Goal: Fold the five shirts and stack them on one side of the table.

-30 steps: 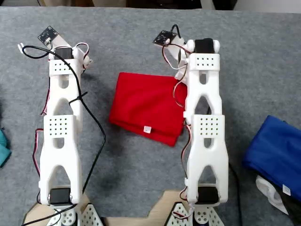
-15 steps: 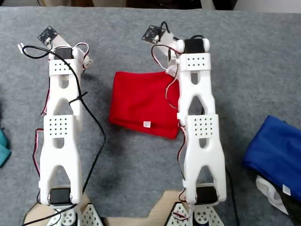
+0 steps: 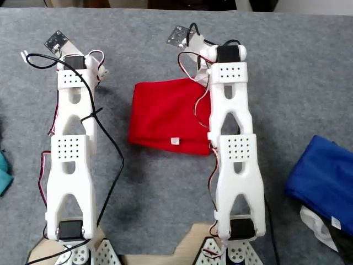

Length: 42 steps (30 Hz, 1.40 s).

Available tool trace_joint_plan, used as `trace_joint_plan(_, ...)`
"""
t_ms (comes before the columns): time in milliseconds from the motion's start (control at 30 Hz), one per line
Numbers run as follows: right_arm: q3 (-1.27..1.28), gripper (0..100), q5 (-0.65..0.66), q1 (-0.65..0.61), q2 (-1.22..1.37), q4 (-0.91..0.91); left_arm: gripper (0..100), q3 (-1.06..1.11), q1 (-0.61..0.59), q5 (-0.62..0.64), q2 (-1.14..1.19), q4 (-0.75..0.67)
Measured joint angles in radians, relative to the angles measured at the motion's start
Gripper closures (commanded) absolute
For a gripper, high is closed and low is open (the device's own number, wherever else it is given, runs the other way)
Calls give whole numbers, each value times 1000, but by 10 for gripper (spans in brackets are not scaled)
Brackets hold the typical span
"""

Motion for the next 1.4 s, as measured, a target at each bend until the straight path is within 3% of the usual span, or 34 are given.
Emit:
trace_joint_plan(267,0,960,0,0,0,-2,981,0,0,0,0,0)
trace_joint_plan(467,0,728,-32,0,0,-2,981,0,0,0,0,0)
trace_joint_plan(533,0,697,-49,0,0,-2,981,0,0,0,0,0)
trace_joint_plan(767,-58,742,-114,0,-6,60,981,0,0,0,0,0)
trace_joint_plan(900,-150,745,-215,0,-18,183,981,0,0,0,0,0)
trace_joint_plan(1167,-164,745,-417,49,-133,199,981,0,0,0,0,0)
trace_joint_plan(1400,181,745,-436,58,-417,199,981,0,0,0,0,0)
